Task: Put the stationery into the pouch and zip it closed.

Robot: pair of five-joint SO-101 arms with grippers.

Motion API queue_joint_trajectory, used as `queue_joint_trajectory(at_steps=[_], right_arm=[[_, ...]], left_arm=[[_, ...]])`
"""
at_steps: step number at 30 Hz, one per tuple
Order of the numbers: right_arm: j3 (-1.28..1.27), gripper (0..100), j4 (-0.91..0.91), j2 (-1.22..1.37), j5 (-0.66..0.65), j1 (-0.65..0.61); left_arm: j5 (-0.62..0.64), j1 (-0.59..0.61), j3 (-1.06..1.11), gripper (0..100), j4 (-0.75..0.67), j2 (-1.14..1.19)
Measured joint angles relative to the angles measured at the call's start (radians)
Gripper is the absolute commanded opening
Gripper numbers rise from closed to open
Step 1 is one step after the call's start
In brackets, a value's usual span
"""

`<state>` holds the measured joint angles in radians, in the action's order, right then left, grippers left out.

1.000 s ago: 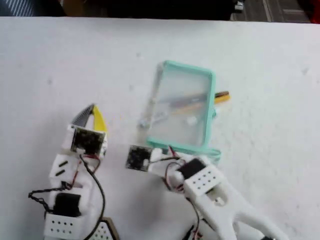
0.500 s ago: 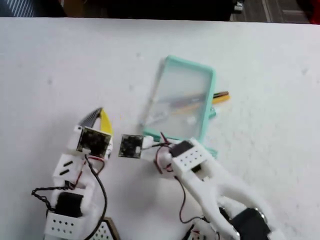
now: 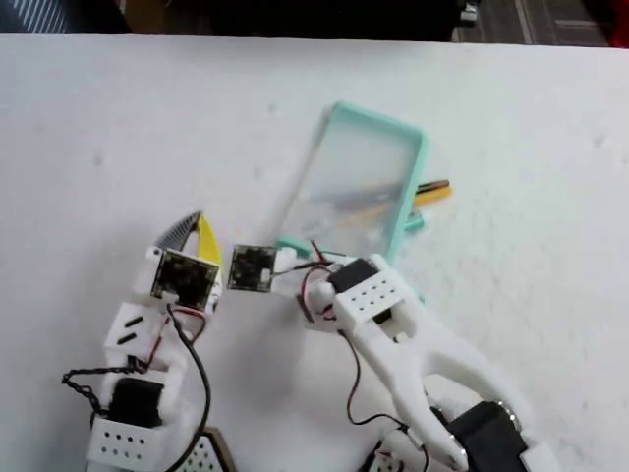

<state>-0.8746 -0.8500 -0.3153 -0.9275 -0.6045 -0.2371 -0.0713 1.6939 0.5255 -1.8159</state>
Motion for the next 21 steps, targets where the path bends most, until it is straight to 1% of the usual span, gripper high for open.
queue_joint_trajectory(at_steps=[6, 17, 21], right_arm=[[0.028, 21.9, 0.0, -0.005, -0.008, 0.075], [0.028, 21.9, 0.0, -0.005, -0.008, 0.081], [0.044, 21.9, 0.035, 0.058, -0.008, 0.081]], left_arm=[[0.0, 0.0, 0.0, 2, 0.0, 0.0], [0.0, -0.015, 0.0, 2, 0.0, 0.0], [0.0, -0.015, 0.0, 2, 0.0, 0.0]])
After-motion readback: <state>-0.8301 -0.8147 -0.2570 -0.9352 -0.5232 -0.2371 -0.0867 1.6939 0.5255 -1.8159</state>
